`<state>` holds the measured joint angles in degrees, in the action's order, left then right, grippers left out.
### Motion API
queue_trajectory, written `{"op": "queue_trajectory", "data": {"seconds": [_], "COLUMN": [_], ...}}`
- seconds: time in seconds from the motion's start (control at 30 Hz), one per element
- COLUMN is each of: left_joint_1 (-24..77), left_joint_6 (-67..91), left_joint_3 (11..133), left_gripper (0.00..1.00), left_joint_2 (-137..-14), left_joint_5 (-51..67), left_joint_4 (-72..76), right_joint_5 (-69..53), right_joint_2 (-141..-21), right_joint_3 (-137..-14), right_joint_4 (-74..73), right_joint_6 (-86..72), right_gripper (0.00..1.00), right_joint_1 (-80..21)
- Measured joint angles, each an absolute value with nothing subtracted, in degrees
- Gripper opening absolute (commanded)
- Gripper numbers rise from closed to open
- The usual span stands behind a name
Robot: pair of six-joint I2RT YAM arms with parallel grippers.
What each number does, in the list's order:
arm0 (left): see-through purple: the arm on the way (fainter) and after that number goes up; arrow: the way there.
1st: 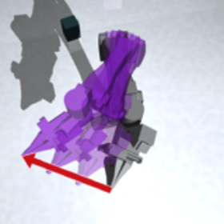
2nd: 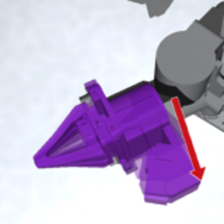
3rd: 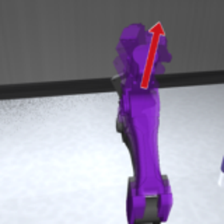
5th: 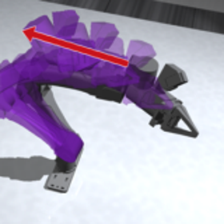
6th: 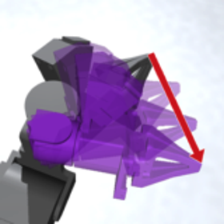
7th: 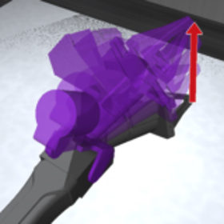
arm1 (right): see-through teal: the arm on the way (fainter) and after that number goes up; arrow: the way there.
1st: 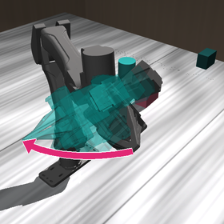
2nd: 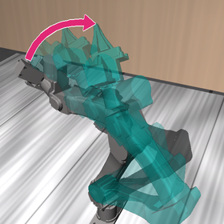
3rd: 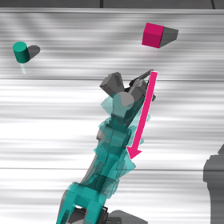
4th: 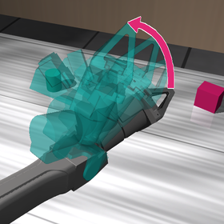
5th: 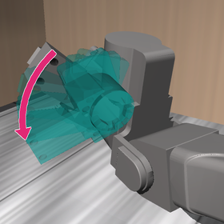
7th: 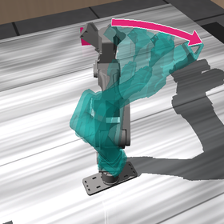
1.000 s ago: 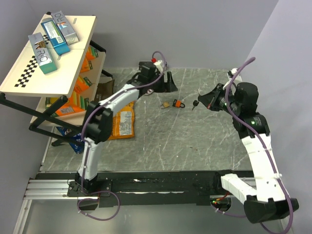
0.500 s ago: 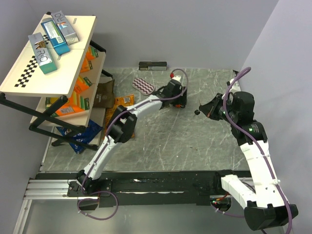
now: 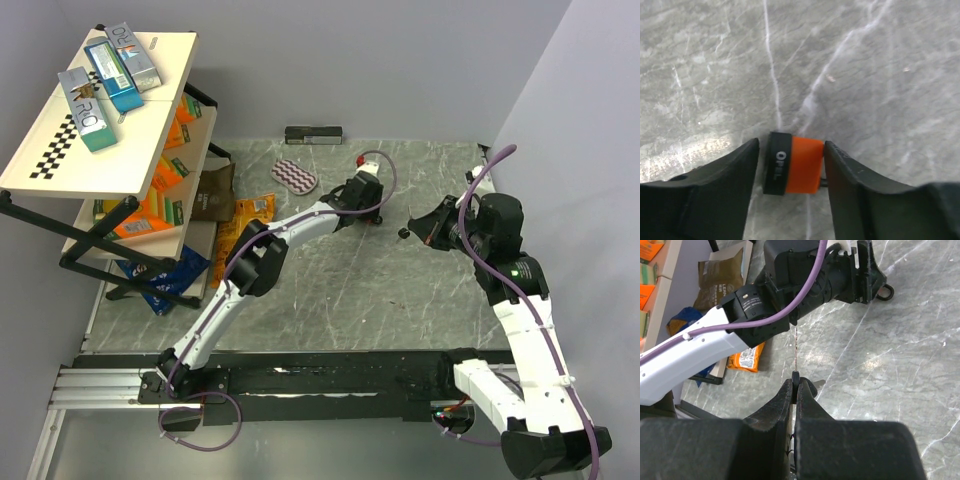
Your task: Unlock with the key
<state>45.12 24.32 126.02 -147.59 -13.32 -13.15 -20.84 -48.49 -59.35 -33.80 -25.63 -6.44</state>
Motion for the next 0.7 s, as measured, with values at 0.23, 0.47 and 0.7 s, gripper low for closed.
{"op": "queue_trajectory", "data": {"seconds": [0.23, 0.47, 0.7], "left_joint_1": [44.8, 45.1, 45.5], "left_joint_6": [24.1, 28.3, 34.2], "left_joint_3": [125.3, 122.6, 116.8], "left_gripper": [0.42, 0.26, 0.27], "left_joint_2": [-148.0, -146.2, -140.6], "left_joint_5": [-13.4, -15.2, -16.0], "left_joint_4": [-12.7, -13.4, -21.3], "right_joint_5": [-20.8, -20.9, -22.1], "right_joint_2": [-48.5, -50.1, -52.1], "right_joint_3": [-58.7, -58.5, -58.5], "right_joint_4": [-33.2, -32.4, -30.6], "right_joint_6": [-25.5, -25.5, -25.5], "right_gripper": [0.00, 0.00, 0.00], "right_joint_1": [-6.4, -6.4, -6.5]}}
